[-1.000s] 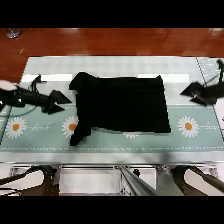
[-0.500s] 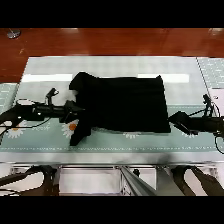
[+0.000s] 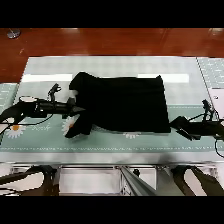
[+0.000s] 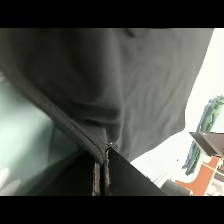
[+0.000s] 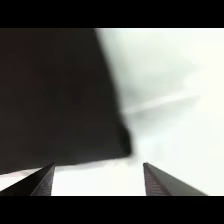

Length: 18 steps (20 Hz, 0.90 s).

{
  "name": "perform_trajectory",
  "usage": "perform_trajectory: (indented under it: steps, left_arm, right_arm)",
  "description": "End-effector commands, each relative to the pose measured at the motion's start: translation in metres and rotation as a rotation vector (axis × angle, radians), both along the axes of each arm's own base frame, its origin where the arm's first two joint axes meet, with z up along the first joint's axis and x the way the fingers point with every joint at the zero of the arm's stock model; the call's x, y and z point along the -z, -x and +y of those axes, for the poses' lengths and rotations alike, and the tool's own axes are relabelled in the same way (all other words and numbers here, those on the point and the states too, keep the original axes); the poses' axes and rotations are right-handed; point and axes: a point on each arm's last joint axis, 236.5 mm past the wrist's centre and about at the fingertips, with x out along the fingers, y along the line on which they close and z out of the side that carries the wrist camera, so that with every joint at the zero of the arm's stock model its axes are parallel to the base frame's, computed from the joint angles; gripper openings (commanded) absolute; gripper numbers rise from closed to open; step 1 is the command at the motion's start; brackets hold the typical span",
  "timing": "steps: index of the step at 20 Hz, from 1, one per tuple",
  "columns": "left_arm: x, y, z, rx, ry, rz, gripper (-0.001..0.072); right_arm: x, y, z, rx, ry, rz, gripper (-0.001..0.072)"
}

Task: Fold the shirts.

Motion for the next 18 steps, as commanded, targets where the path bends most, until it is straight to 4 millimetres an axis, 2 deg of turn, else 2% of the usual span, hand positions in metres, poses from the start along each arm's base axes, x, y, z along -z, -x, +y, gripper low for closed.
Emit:
perform_trajectory:
  steps: [1,3,4,8,10,11,12,13,14,15,17,18]
  left_arm:
    - [-0.014,-0.005,-0.003,0.033,0.021,-0.035,0.0024]
    - [-0.014,-0.006,-0.003,0.032,0.021,-0.037,0.0024]
    - [-0.014,-0.006,-0.003,0.032,0.021,-0.037,0.0024]
    - [-0.015,-0.004,-0.003,0.037,0.025,-0.035,0.0024]
    - [-0.015,-0.004,-0.004,0.039,0.027,-0.034,0.0024]
    - [-0.015,-0.004,-0.004,0.039,0.027,-0.034,0.0024]
    - [-0.016,-0.004,-0.004,0.040,0.028,-0.034,0.0024]
    - [-0.018,-0.003,-0.005,0.045,0.033,-0.036,0.0025]
    - [-0.024,-0.003,-0.005,0.049,0.044,-0.045,0.0024]
    - [-0.038,-0.007,-0.004,0.051,0.065,-0.070,0.0024]
    - [-0.085,-0.027,0.003,0.046,0.076,-0.195,0.0024]
    - [-0.116,-0.041,0.010,0.038,0.062,-0.289,0.0024]
  right_arm:
    - [0.015,0.025,-0.005,-0.026,0.028,0.132,0.0629]
    - [0.024,0.027,0.010,-0.081,-0.003,0.172,0.0630]
    - [0.029,0.021,0.016,-0.092,-0.012,0.162,0.0630]
    - [0.030,-0.039,0.031,-0.057,-0.048,0.068,0.0629]
    - [0.034,-0.058,0.045,-0.074,-0.099,0.090,0.0626]
    - [0.038,-0.061,0.056,-0.103,-0.124,0.118,0.0599]
    - [0.041,-0.065,0.069,-0.156,-0.142,0.120,0.0465]
    - [0.040,-0.068,0.080,-0.239,-0.149,0.102,0.0088]
    - [0.034,-0.078,0.083,-0.269,-0.142,0.078,0.0023]
    - [0.021,-0.091,0.081,-0.285,-0.129,0.039,0.0023]
    - [-0.030,-0.134,0.068,-0.320,-0.070,-0.093,0.0023]
    - [-0.070,-0.160,0.062,-0.330,-0.029,-0.187,0.0022]
